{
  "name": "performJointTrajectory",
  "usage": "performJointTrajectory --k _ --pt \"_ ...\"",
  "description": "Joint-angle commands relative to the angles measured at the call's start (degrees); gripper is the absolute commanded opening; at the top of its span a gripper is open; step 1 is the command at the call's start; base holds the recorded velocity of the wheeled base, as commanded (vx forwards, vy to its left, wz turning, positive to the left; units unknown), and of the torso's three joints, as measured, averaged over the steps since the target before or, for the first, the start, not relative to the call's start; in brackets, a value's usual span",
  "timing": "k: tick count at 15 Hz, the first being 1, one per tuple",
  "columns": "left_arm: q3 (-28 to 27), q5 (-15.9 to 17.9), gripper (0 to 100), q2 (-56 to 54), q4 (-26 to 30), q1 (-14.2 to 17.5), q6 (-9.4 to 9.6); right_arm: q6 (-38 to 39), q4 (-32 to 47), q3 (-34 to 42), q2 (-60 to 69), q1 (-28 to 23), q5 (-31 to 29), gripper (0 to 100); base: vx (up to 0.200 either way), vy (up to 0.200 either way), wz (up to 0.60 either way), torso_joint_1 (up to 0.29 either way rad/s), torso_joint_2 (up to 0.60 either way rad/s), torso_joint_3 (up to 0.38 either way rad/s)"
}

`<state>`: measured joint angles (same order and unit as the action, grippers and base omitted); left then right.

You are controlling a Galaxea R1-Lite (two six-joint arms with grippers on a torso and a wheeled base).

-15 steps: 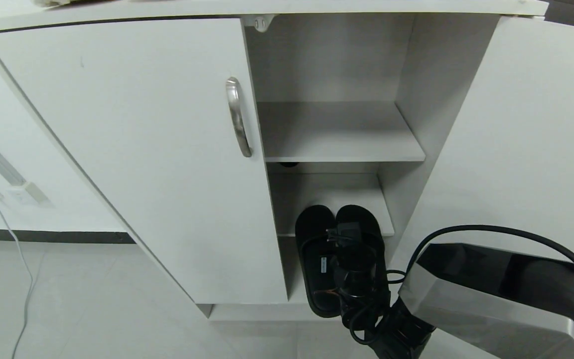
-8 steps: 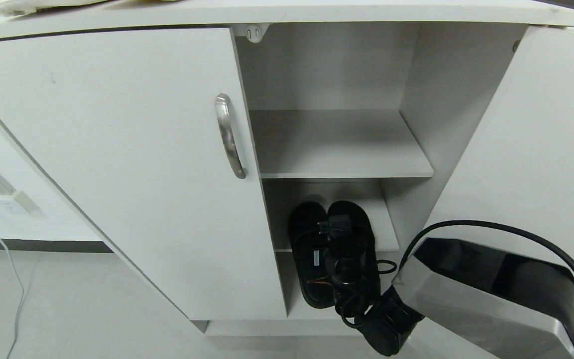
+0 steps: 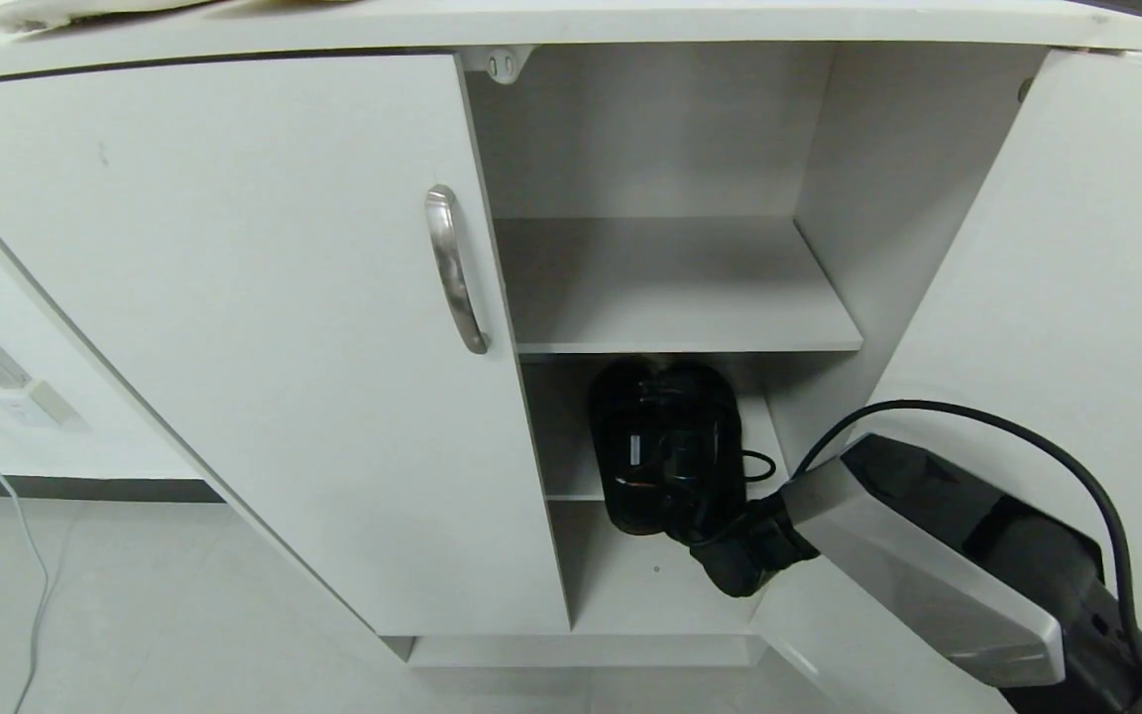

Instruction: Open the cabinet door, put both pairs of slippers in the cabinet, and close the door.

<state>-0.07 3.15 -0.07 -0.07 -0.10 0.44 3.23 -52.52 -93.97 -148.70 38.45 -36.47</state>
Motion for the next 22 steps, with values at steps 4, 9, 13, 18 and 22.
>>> performJointTrajectory --k 4,9,13,18,22 --pt "0.0 0.0 0 0.1 0.0 0.0 0.0 0.1 7.2 -10.4 -3.8 -2.8 0.0 0 0.0 0.0 0.0 0.0 0.0 0.0" --pt "0.0 0.0 0 0.1 0.0 0.0 0.0 0.1 10.0 -13.3 -4.6 -2.9 -0.2 0 0.0 0.0 0.0 0.0 0.0 0.0" --pt "0.0 0.0 0 0.1 0.0 0.0 0.0 0.2 9.8 -11.9 -4.2 -2.7 -0.6 100 0.0 0.0 0.0 0.0 0.0 0.0" --pt "0.1 0.0 0 0.1 0.0 0.0 0.0 0.2 4.8 -1.8 1.0 -1.3 -0.6 100 0.0 0.0 0.0 0.0 0.0 0.0" --pt "0.0 0.0 0 0.1 0.0 0.0 0.0 0.2 -0.7 8.6 6.7 0.1 -1.1 100 0.0 0.0 0.0 0.0 0.0 0.0"
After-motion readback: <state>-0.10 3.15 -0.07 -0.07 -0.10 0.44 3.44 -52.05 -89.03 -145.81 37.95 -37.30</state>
